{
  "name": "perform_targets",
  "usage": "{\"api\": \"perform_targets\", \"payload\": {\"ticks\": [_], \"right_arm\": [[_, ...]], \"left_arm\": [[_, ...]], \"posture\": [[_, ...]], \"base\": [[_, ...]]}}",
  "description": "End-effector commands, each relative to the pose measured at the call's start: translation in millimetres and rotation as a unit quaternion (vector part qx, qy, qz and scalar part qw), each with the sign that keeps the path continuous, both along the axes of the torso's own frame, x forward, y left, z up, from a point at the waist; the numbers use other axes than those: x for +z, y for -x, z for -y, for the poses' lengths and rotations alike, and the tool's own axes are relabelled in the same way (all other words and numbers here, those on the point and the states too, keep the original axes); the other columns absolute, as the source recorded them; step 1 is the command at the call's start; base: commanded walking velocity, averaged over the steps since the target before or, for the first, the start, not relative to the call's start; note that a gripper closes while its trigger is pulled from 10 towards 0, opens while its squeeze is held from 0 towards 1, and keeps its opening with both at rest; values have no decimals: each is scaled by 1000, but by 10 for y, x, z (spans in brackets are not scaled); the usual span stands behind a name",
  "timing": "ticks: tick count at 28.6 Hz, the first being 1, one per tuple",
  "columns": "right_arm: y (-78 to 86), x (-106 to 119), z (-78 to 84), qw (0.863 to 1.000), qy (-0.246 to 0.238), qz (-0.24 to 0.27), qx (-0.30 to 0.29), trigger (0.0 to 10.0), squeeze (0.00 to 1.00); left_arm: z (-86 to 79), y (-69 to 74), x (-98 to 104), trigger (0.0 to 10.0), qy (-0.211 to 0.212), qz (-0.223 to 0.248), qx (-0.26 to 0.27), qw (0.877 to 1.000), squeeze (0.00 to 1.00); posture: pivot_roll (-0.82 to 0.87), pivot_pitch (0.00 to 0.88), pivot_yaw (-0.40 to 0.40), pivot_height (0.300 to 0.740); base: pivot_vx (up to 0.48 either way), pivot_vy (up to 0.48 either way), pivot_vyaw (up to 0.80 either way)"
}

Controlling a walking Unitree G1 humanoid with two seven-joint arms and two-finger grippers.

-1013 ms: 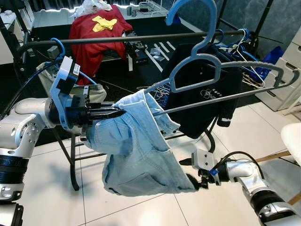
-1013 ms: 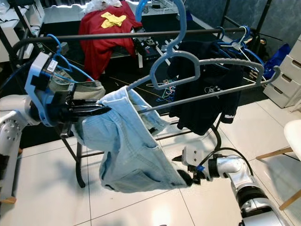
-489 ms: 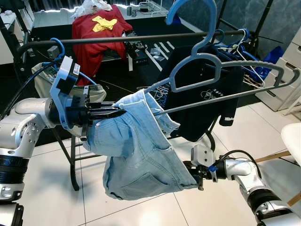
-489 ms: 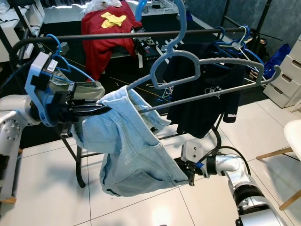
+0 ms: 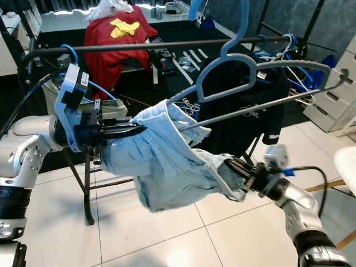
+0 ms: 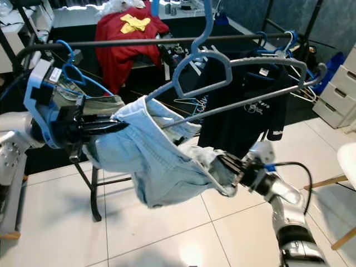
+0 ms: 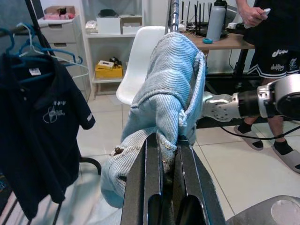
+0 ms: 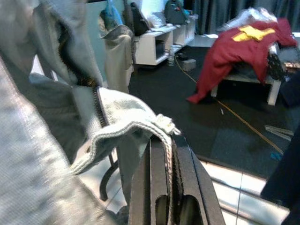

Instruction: Hang hanger

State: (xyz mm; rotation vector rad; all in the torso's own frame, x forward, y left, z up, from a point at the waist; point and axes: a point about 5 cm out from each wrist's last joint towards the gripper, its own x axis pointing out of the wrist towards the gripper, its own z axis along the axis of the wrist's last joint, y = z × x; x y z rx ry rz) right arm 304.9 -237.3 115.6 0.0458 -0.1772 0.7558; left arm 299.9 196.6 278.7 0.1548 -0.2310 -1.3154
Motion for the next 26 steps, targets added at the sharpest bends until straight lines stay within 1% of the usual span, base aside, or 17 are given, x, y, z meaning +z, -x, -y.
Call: {"api": "perform_targets", "payload": {"ticks": [1,2,3,6,7,8,9,10,11,13,16,17,20,22,24,25,26], "right_arm": [[63,29,83,999,-50,-3,-18,0,0],[113,57,150,996,-83,-6,-32,0,0],[113,57,150,996,-83,-6,-32,0,0],[168,140,267,988,-142,-7,-59,0,0],[168,140,267,988,-142,-7,-59,0,0],[169,222,366,981,-176,-2,-81,0,0],[169,222,366,981,-176,-2,-81,0,0],[158,339,512,970,-214,5,-112,0,0],[158,339,512,970,-214,5,-112,0,0],[134,567,817,953,-258,8,-160,0,0],[131,631,899,947,-269,8,-173,0,0],[122,707,991,941,-282,14,-187,0,0],[121,790,1064,938,-287,17,-193,0,0],[133,887,1105,946,-270,5,-178,0,0],[133,887,1105,946,-270,5,-178,0,0],[143,899,1077,954,-254,-7,-162,0,0],[143,899,1077,954,-254,-7,-162,0,0]], "left_arm": [[-14,21,19,0,-2,8,-2,1000,0],[-20,17,-2,0,-10,4,-1,1000,0],[-20,17,-2,0,-10,4,-1,1000,0],[-26,8,-51,0,-28,0,0,1000,0],[-26,8,-51,0,-28,0,0,1000,0],[-25,8,-92,0,-42,-5,-2,999,0],[-25,8,-92,0,-42,-5,-2,999,0],[-21,9,-146,0,-61,-9,-5,998,0],[-21,9,-146,0,-61,-9,-5,998,0],[-18,6,-242,0,-97,-20,-10,995,0],[-18,6,-266,0,-106,-25,-11,994,0],[-19,3,-295,0,-119,-28,-13,992,0],[-21,-5,-329,0,-137,-31,-11,990,0],[-33,-36,-384,0,-168,-32,3,985,0],[-33,-36,-384,0,-168,-32,3,985,0],[-42,-48,-407,0,-182,-36,10,983,0],[-42,-48,-407,0,-182,-36,10,983,0]], "posture": [[-184,128,-18,740],[-188,128,-15,740],[-188,128,-15,740],[-195,129,-11,740],[-195,129,-11,740],[-198,130,-8,740],[-198,130,-8,740],[-203,131,-6,740],[-203,131,-6,740],[-206,131,-5,740],[-206,131,-5,740],[-210,131,-4,740],[-210,130,-5,740],[-210,130,-7,740],[-210,130,-7,740],[-210,128,-9,740],[-210,128,-9,740]], "base": [[0,0,0],[0,0,0],[0,0,0],[0,0,0],[0,0,0],[0,0,0],[0,0,0],[0,0,0],[0,0,0],[0,0,0],[0,0,0],[0,0,0],[0,0,0],[0,0,0],[0,0,0],[0,0,0],[0,0,0]]}}
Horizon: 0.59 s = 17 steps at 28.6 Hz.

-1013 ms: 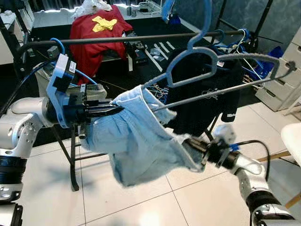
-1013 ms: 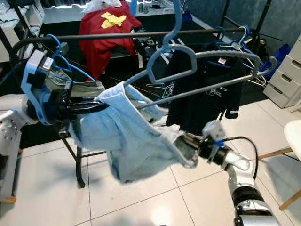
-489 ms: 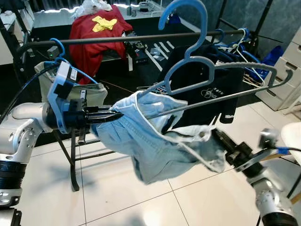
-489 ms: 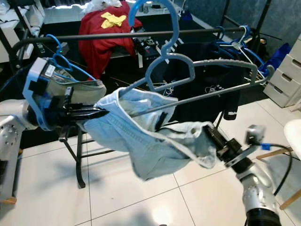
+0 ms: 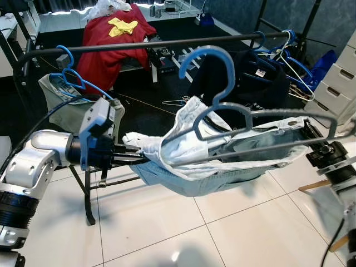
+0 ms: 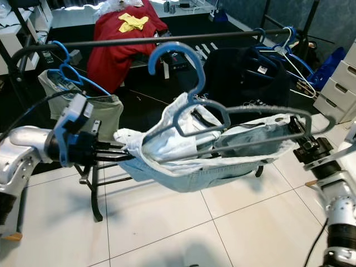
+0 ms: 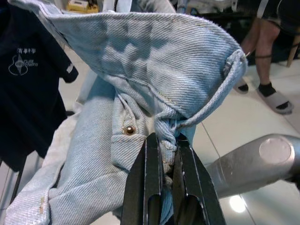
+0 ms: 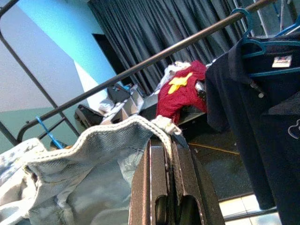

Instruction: Hang hanger

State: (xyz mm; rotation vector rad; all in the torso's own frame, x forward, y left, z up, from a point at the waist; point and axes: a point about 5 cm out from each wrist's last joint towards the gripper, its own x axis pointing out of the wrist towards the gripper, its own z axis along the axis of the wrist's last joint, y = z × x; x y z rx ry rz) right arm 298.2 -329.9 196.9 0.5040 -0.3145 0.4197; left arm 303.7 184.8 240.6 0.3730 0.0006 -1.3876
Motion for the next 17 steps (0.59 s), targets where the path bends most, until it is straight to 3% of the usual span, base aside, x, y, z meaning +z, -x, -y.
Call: {"api": "perform_targets", "payload": {"ticks": [1,5,7,8,10,11,13,14,17], "right_arm": [[78,68,96,1000,21,-6,-6,0,0],[73,34,-20,997,60,-33,24,0,0],[73,34,-20,997,60,-33,24,0,0],[57,33,-103,995,85,-43,36,0,0],[57,33,-103,995,85,-43,36,0,0],[36,49,-202,993,103,-43,48,0,0],[36,49,-202,993,103,-43,48,0,0],[18,71,-301,989,125,-40,63,0,0],[10,78,-361,985,145,-43,77,0,0]], "left_arm": [[-183,-31,-57,0,-62,-5,48,997,0],[-231,-93,-107,0,-105,10,92,990,0],[-231,-93,-107,0,-105,10,92,990,0],[-258,-161,-129,0,-118,14,132,984,0],[-258,-161,-129,0,-118,14,132,984,0],[-291,-227,-144,0,-135,20,172,976,0],[-291,-227,-144,0,-135,20,172,976,0],[-328,-288,-146,0,-146,26,211,966,0],[-354,-323,-151,0,-162,30,228,960,0]], "posture": [[-209,129,-11,740],[-207,127,-12,740],[-207,127,-12,740],[-206,125,-13,740],[-206,125,-13,740],[-205,122,-12,740],[-205,122,-12,740],[-206,121,-11,740],[-205,115,-11,740]], "base": [[0,0,0],[0,0,0],[0,0,0],[0,0,0],[0,0,0],[0,0,0],[0,0,0],[0,0,0],[0,0,0]]}}
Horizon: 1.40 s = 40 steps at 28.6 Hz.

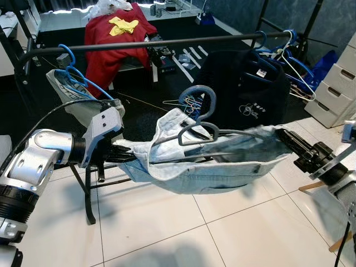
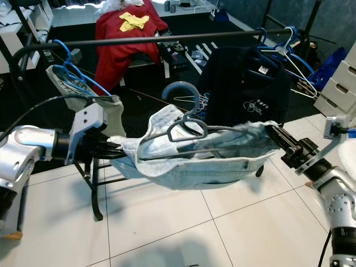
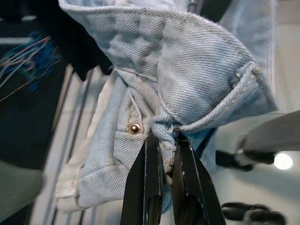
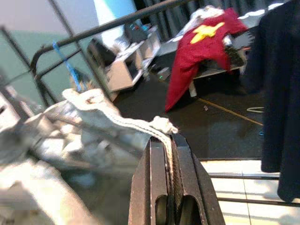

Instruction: Hang hanger

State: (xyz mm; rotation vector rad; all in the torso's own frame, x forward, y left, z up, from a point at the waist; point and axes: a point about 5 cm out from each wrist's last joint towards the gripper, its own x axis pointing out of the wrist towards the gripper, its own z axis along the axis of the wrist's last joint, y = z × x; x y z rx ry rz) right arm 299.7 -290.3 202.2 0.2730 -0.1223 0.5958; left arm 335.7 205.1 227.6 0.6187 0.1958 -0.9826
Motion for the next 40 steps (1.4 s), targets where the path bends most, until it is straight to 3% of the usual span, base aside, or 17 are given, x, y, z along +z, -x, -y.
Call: {"api": "perform_targets", "payload": {"ticks": [1,5,6,10,14,15,17,20,24,28,31,33,34,36,38,40], "right_arm": [[20,24,14,1000,19,1,-1,0,0],[17,-8,61,998,65,-13,-4,0,0],[17,-8,61,998,65,-13,-4,0,0],[8,-55,-21,990,138,-24,9,0,0],[-1,-86,-68,986,165,-30,15,0,0],[-15,-132,-127,980,196,-37,22,0,0],[-15,-132,-127,980,196,-37,22,0,0],[-86,-243,-297,971,233,-45,30,0,0],[-170,-293,-467,970,239,-39,30,0,0],[-229,-298,-568,970,239,-30,25,0,0],[-253,-287,-510,970,243,-26,4,0,0],[-265,-271,-415,968,249,-24,-19,0,0],[-271,-247,-293,966,253,-23,-49,0,0],[-271,-247,-293,966,253,-23,-49,0,0],[-267,-225,-70,957,270,-30,-97,0,0],[-258,-236,-26,952,286,-32,-102,0,0]], "left_arm": [[-173,-18,-22,0,-40,-5,44,998,0],[-259,3,-70,0,-104,-20,48,993,0],[-259,3,-70,0,-104,-20,48,993,0],[-298,34,-131,0,-158,-33,42,986,0],[-279,48,-142,0,-161,-39,39,985,0],[-244,63,-147,0,-167,-45,34,984,0],[-244,63,-147,0,-167,-45,34,984,0],[-119,126,-151,0,-176,-57,19,983,0],[-31,183,-169,0,-182,-68,9,981,0],[-49,206,-191,0,-204,-78,16,976,0],[-127,203,-209,0,-225,-74,26,971,0],[-208,206,-227,0,-246,-74,32,966,0],[-281,218,-248,0,-266,-77,35,960,0],[-281,218,-248,0,-266,-77,35,960,0],[-324,280,-319,0,-298,-101,10,949,0],[-296,304,-346,0,-298,-106,-1,949,0]], "posture": [[-205,115,-11,740],[-207,112,-12,740],[-207,112,-12,740],[-208,116,-13,740],[-208,118,-13,740],[-208,122,-11,740],[-208,122,-11,740],[-202,128,-9,740],[-199,131,-11,740],[-192,132,-17,740],[-190,133,-19,740],[-190,134,-20,740],[-190,135,-20,740],[-190,135,-20,740],[-190,135,-17,740],[-192,136,-15,740]], "base": [[0,0,0],[0,0,0],[0,0,0],[0,0,0],[0,0,0],[0,0,0],[0,0,0],[0,0,0],[0,0,0],[0,0,0],[0,0,0],[0,0,0],[0,0,0],[0,0,0],[0,0,0],[0,0,0]]}}
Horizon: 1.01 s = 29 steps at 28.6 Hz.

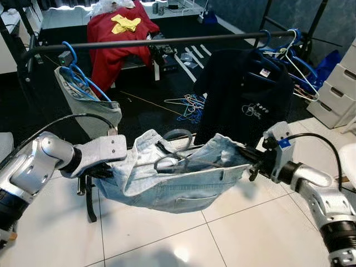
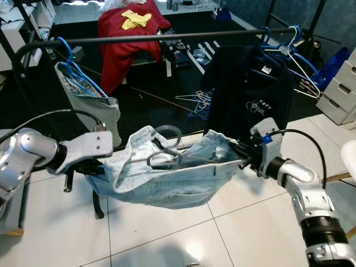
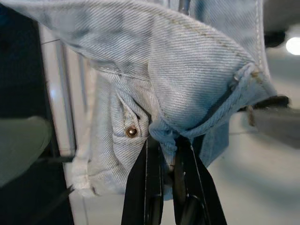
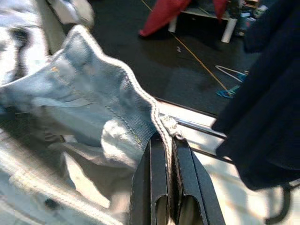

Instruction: Hang hanger

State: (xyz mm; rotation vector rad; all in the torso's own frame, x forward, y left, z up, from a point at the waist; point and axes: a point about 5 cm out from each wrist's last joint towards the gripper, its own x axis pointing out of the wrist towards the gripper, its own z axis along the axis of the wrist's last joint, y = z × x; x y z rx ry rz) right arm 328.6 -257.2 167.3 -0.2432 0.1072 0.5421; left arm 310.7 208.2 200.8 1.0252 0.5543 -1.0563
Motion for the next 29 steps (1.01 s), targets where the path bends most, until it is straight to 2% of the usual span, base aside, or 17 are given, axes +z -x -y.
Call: {"api": "perform_targets", "payload": {"ticks": [1,3,6,7,9,10,11,12,13,14,16,17,18,20,22,24,29], "right_arm": [[31,113,306,997,18,24,-70,0,0],[25,66,156,999,3,18,-45,0,0],[25,66,156,999,3,18,-45,0,0],[17,24,20,1000,-7,16,-26,0,0],[17,24,20,1000,-7,16,-26,0,0],[6,-31,-159,1000,-16,12,-3,0,0],[6,-31,-159,1000,-16,12,-3,0,0],[-3,-78,-331,1000,-22,11,19,0,0],[-3,-78,-331,1000,-22,11,19,0,0],[-12,-101,-461,999,-30,12,33,0,0],[-12,-101,-461,999,-30,12,33,0,0],[-24,-112,-583,998,-40,15,46,0,0],[-24,-112,-583,998,-40,15,46,0,0],[-45,-144,-782,996,-53,20,66,0,0],[-45,-144,-782,996,-53,20,66,0,0],[-54,-160,-871,995,-61,23,71,0,0],[-80,-133,-897,995,-81,34,54,0,0]], "left_arm": [[-265,54,-79,0,-55,-28,42,997,0],[-103,60,-98,0,-36,-31,28,998,0],[-103,60,-98,0,-36,-31,28,998,0],[5,53,-96,0,-28,-32,22,999,0],[5,53,-96,0,-28,-32,22,999,0],[102,40,-87,0,-22,-32,18,999,0],[102,40,-87,0,-22,-32,18,999,0],[161,38,-79,0,-21,-34,17,999,0],[161,38,-79,0,-21,-34,17,999,0],[185,41,-73,0,-20,-37,21,999,0],[185,41,-73,0,-20,-37,21,999,0],[183,44,-74,0,-16,-40,28,999,0],[183,44,-74,0,-16,-40,28,999,0],[171,45,-89,0,-5,-43,47,998,0],[171,45,-89,0,-5,-43,47,998,0],[199,39,-96,0,17,-40,60,997,0],[280,37,-89,0,51,-31,65,996,0]], "posture": [[-192,136,-15,740],[-197,135,-9,740],[-197,135,-9,740],[-197,135,-7,740],[-197,135,-7,740],[-195,134,-4,740],[-195,134,-4,740],[-192,134,-4,740],[-192,134,-4,740],[-190,135,-5,740],[-190,135,-5,740],[-191,134,-4,740],[-191,134,-4,740],[-189,135,-3,740],[-189,135,-3,740],[-189,136,-2,740],[-188,137,-3,740]], "base": [[0,0,0],[0,0,0],[0,0,0],[0,0,0],[0,0,0],[0,0,0],[0,0,0],[0,0,0],[0,0,0],[0,0,0],[0,0,0],[0,0,0],[0,0,0],[0,0,0],[0,0,0],[0,0,0],[0,0,0]]}}
